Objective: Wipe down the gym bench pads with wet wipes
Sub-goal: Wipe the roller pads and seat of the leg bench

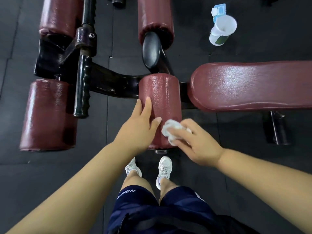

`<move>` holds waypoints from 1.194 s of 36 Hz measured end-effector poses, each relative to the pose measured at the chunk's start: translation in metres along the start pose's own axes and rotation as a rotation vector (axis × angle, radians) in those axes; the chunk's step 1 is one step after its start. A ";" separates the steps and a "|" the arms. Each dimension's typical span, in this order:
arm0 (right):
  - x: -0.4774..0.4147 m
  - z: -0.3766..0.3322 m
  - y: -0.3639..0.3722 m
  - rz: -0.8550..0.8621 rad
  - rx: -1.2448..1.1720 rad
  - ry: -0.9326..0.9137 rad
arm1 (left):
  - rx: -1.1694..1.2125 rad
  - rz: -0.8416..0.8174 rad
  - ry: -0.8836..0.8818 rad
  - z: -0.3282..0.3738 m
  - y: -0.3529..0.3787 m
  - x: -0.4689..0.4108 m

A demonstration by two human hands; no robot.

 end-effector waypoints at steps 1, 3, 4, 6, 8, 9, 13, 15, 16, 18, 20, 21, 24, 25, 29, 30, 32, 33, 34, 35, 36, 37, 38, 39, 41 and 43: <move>0.004 0.002 0.001 -0.019 0.007 -0.022 | -0.002 -0.013 0.002 -0.002 0.003 0.001; 0.003 0.007 0.001 -0.015 0.022 -0.064 | 0.033 -0.034 0.000 -0.010 0.007 0.001; -0.002 0.009 0.000 0.006 0.020 -0.065 | 0.060 -0.039 -0.002 -0.014 0.008 0.000; -0.021 0.020 -0.004 0.050 -0.012 0.008 | 0.127 -0.052 -0.003 -0.023 0.008 -0.002; -0.051 0.038 -0.007 0.078 -0.028 0.086 | 0.222 -0.079 -0.019 -0.034 0.008 -0.004; -0.067 0.046 -0.009 0.082 -0.025 0.112 | 0.276 -0.102 -0.041 -0.042 0.009 -0.005; -0.114 0.065 -0.022 0.191 -0.069 0.273 | 0.446 -0.188 -0.139 -0.065 0.005 -0.006; -0.120 0.068 -0.026 0.218 -0.090 0.359 | 0.390 -0.167 -0.134 -0.064 0.000 -0.009; -0.120 0.067 -0.026 0.216 -0.083 0.375 | 0.323 -0.134 -0.114 -0.059 -0.005 -0.011; -0.113 0.062 -0.025 0.199 -0.060 0.374 | 0.220 -0.024 -0.042 -0.042 -0.014 -0.013; -0.096 0.053 -0.021 0.181 -0.040 0.326 | 0.205 0.062 0.014 -0.020 -0.018 -0.011; -0.084 0.047 -0.017 0.154 -0.021 0.275 | 0.190 0.085 0.029 -0.012 -0.016 -0.010; -0.039 0.022 -0.006 0.035 -0.031 0.142 | 0.100 0.089 0.025 -0.001 -0.005 -0.006; -0.024 0.016 -0.003 0.006 -0.049 0.120 | 0.063 0.094 0.032 -0.003 -0.002 -0.004; 0.001 0.007 0.000 -0.035 0.031 0.001 | 0.055 0.088 0.052 -0.015 0.005 0.000; -0.003 0.006 0.000 -0.031 0.058 -0.046 | 0.063 0.081 0.059 -0.018 0.006 -0.001; -0.018 0.006 0.000 0.001 0.097 -0.128 | 0.083 0.054 0.060 -0.024 0.005 -0.004; -0.029 0.007 0.000 0.028 0.103 -0.137 | 0.119 0.031 0.044 -0.029 0.004 -0.005; -0.041 0.010 -0.002 0.059 0.100 -0.108 | 0.173 0.008 0.009 -0.036 0.004 -0.006; -0.055 0.014 -0.006 0.096 0.088 -0.047 | 0.228 -0.015 -0.042 -0.043 0.003 -0.006; -0.070 0.020 -0.010 0.132 0.071 0.033 | 0.274 -0.033 -0.097 -0.052 0.004 -0.005; -0.084 0.027 -0.015 0.158 0.059 0.114 | 0.306 -0.042 -0.145 -0.059 0.005 -0.005; -0.097 0.034 -0.018 0.176 0.051 0.184 | 0.317 -0.044 -0.180 -0.065 0.006 -0.004; -0.108 0.041 -0.021 0.194 0.043 0.244 | 0.315 -0.043 -0.190 -0.067 0.007 -0.003; -0.121 0.052 -0.026 0.209 0.015 0.324 | 0.316 -0.025 -0.163 -0.064 0.008 -0.002; -0.124 0.056 -0.026 0.198 -0.009 0.351 | 0.319 0.032 -0.119 -0.053 0.002 -0.001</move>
Point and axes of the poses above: each hand's wrist, its own x-axis away from the middle knuckle, its own y-axis out of the palm, z = x × y, the point moved 6 cm from there along -x, towards the middle knuckle, and after that the axes turned 9 degrees about x, right-handed, at the moved point
